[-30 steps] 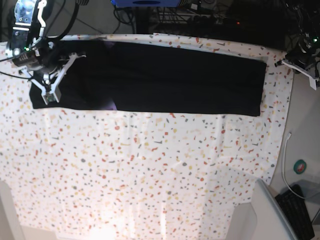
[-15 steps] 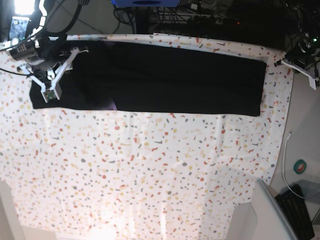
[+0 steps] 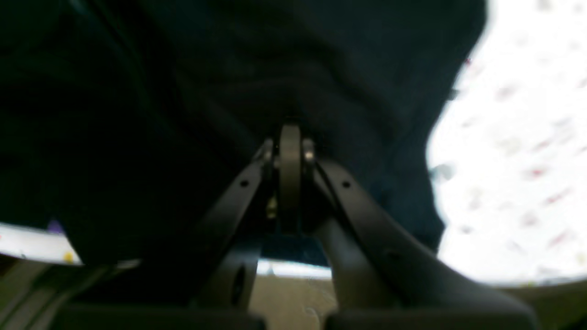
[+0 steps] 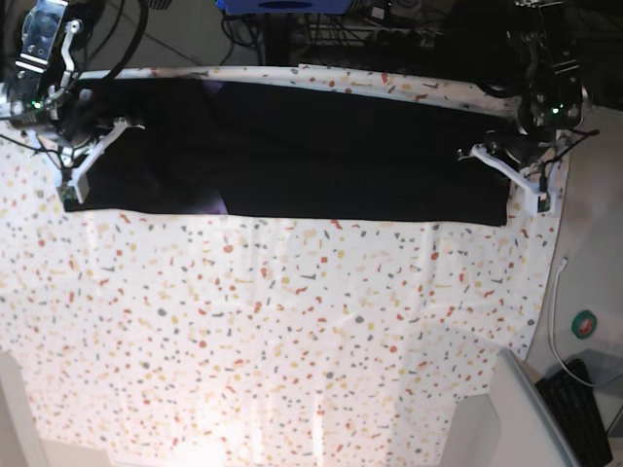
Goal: Layout the t-shirt on the table in an organized manner, then fold the t-shirt properly
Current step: 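Grasp both ends of the folded strip with both grippers, then pull the folded strip taut and straighten it with both grippers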
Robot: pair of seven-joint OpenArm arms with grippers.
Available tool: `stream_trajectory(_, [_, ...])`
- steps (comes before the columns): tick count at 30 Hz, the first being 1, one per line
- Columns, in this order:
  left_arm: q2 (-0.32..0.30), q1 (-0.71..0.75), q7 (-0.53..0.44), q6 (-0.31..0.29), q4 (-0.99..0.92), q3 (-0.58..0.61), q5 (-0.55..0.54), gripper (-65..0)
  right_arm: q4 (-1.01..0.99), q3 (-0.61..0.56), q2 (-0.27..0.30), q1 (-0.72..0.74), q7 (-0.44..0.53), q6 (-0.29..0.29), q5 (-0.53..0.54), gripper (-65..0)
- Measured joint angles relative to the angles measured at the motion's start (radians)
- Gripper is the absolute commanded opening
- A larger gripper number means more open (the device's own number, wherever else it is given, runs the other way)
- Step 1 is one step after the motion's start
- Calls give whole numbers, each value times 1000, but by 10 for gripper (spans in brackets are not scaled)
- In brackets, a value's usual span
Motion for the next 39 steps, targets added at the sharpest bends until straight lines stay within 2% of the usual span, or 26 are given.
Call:
stream_trajectory(5, [0,-45,-1,1,-180,31,-2,-650,-205,1,59,85,15,0,-4,-650])
stream_trajectory(8, [-5,-105,-18,-1,-257,31,-7,-650,-325,0,111,139,136,11,43,-650])
stream_trajectory(11, [-11,-187,-68,0,-343,85,-8,-650,-447,1,146,215,217,17,60,-650])
stream_trajectory(16, [-8,-271,-95,23,-404,187,-2,-650,-549,3,177,287,254,27,71,-650])
stream_trajectory(21, [48,-204,1,0,-278,145,-9,-650,-465,-3,162,272,206,10,20,-650])
stream_trajectory(24, [45,-160,102,20,-170,58,12,-650,-381,-2,164,223,169,-5,-11,-650])
stream_trajectory(28, [28,-147,128,22,-12,-22,13,-650,-253,0,161,209,92,-3,-1,-650])
stream_trajectory(33, [40,-142,246,7,98,-105,3,-650,-71,-1,133,175,43,-3,-5,-650])
stream_trajectory(39, [28,-136,237,-2,145,-195,6,-650,4,-2,116,133,40,-2,1,-650])
